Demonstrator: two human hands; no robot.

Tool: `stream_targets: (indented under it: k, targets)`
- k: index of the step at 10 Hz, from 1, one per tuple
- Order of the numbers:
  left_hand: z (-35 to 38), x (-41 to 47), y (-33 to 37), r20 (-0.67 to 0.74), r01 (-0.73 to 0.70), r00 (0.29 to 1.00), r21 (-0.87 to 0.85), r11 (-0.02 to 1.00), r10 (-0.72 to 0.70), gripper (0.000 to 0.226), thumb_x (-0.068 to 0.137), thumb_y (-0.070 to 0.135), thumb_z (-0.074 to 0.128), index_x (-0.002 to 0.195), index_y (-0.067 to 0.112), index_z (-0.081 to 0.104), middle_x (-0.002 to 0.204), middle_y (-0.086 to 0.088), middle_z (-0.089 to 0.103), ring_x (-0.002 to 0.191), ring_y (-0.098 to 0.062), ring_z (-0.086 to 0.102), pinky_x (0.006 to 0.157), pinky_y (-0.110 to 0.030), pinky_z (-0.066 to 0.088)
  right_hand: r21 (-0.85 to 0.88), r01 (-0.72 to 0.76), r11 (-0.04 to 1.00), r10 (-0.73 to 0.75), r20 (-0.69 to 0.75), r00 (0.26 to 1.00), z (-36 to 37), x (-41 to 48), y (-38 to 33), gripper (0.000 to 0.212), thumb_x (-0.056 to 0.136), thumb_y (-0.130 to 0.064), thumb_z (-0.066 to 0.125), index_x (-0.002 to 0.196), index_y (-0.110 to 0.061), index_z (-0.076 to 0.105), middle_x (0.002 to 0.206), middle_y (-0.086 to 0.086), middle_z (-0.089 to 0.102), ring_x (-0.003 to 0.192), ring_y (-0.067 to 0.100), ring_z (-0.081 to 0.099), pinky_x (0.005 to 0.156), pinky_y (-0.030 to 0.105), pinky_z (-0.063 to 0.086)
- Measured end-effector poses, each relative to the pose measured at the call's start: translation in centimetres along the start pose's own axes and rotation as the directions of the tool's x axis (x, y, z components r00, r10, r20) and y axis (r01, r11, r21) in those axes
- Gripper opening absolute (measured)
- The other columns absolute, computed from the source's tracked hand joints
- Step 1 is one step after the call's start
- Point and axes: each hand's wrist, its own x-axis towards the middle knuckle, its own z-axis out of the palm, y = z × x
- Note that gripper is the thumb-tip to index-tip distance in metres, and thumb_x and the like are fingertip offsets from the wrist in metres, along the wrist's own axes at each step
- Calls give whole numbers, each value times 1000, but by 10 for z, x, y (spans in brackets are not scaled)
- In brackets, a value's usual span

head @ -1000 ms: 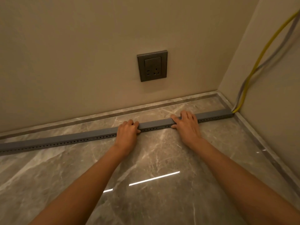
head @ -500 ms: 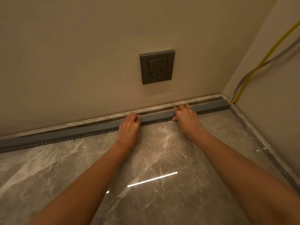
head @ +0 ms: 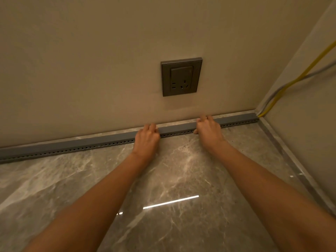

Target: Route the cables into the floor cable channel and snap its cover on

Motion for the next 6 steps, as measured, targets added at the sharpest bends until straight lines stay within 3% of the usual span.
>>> stream_targets:
  k: [3,4,5,6]
  targets:
    - [0,0,6,22,76,997,-43,996,-75,26,88,-1,45,114,0,50,120,-15,50,111,-31,46,77,-39,46,-5,10,1000,-10,-30,1000,6,-1,0,25,93,-1,48,115,5,57,125,17,51,119,34,46,90,40,48]
    - [4,-9,9,-6,102,995,-120,988,-103,45,83,-7,49,126,2,40,128,-14,45,116,-31,42,80,-40,46,73,-22,997,26,-50,998,5,-7,-3,27,91,5,46,117,7,54,128,18,48,119,34,44,93,39,47]
    - [4,-20,6,36,72,997,-197,978,-66,59,84,-7,46,139,4,27,141,-15,37,126,-31,37,98,-39,40,128,-46,991,48,-15,999,2,-17,-1,35,90,-1,51,125,4,47,132,19,45,121,34,45,102,39,39]
    - [-8,-27,4,63,78,996,-264,961,-63,60,84,-7,46,141,6,28,142,-16,37,126,-33,41,101,-41,39,161,-40,986,38,19,999,-5,-26,-3,41,89,-7,53,129,0,43,132,19,45,123,34,43,108,41,33]
